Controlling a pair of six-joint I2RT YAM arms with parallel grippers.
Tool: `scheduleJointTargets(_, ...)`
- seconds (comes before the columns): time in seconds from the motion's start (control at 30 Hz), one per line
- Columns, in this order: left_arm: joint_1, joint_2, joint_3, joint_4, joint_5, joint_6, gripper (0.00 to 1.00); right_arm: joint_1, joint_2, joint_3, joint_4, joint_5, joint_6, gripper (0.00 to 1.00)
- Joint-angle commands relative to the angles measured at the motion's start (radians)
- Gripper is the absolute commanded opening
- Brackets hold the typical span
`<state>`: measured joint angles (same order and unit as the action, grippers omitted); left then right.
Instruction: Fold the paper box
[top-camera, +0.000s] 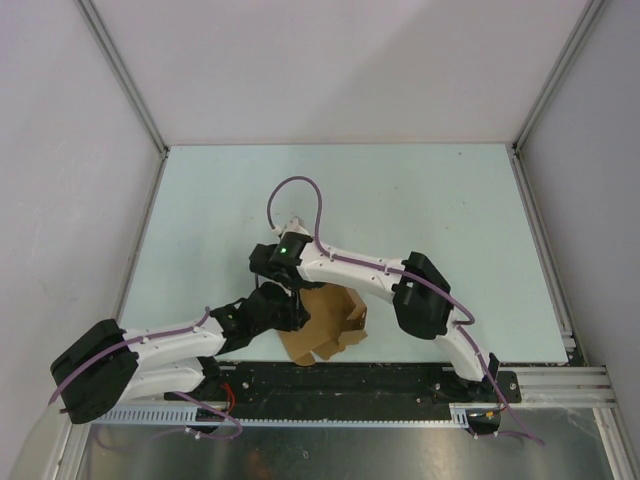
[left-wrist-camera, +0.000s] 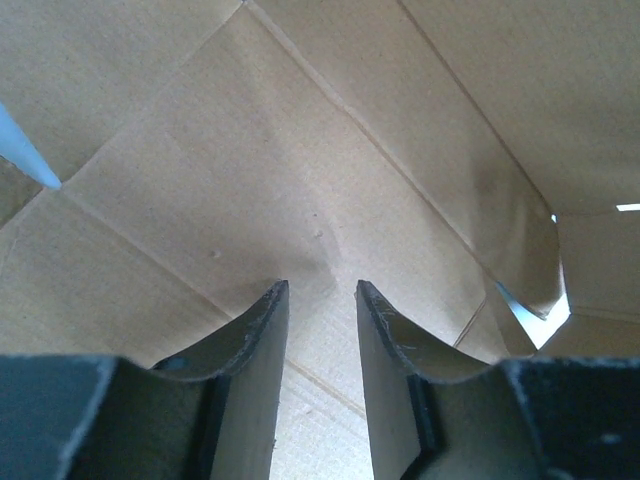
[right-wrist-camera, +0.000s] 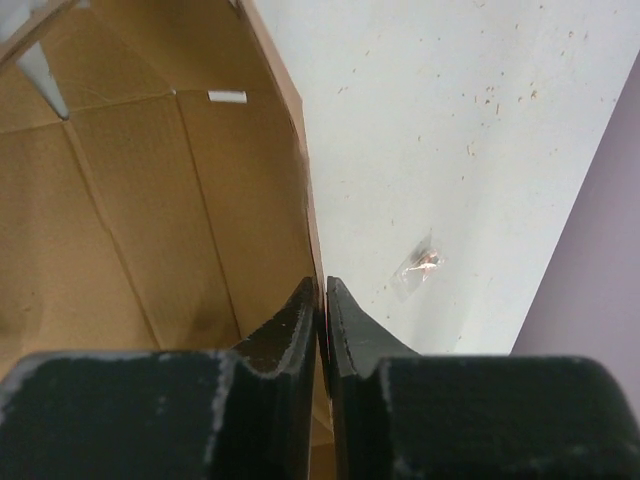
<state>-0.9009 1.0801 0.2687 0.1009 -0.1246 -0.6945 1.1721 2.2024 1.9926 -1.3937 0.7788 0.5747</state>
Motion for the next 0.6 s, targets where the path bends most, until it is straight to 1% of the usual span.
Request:
scheduleJointTargets(0.0, -0.009, 0.014, -0.008, 0.026, 0.017, 0.041, 0.4, 0.035, 0.042, 0.038, -0.107, 0.022, 0.027, 0.15)
scheduleJointTargets(0.03, -0.009, 0.015, -0.008, 0.026, 0.017, 0.041, 0.4, 0.037, 0.042, 0.037, -0.102, 0.022, 0.027, 0.23)
scheduleJointTargets(0.13, -0.009, 0.018, -0.01, 0.029, 0.019, 0.039, 0.4, 0.041, 0.034, 0.035, -0.084, 0.014, 0.025, 0.31)
scheduleJointTargets(0.57, -0.009, 0.021, -0.01, 0.031, 0.022, 0.039, 0.39, 0.043, -0.039, -0.017, 0.062, -0.121, 0.007, 0.37)
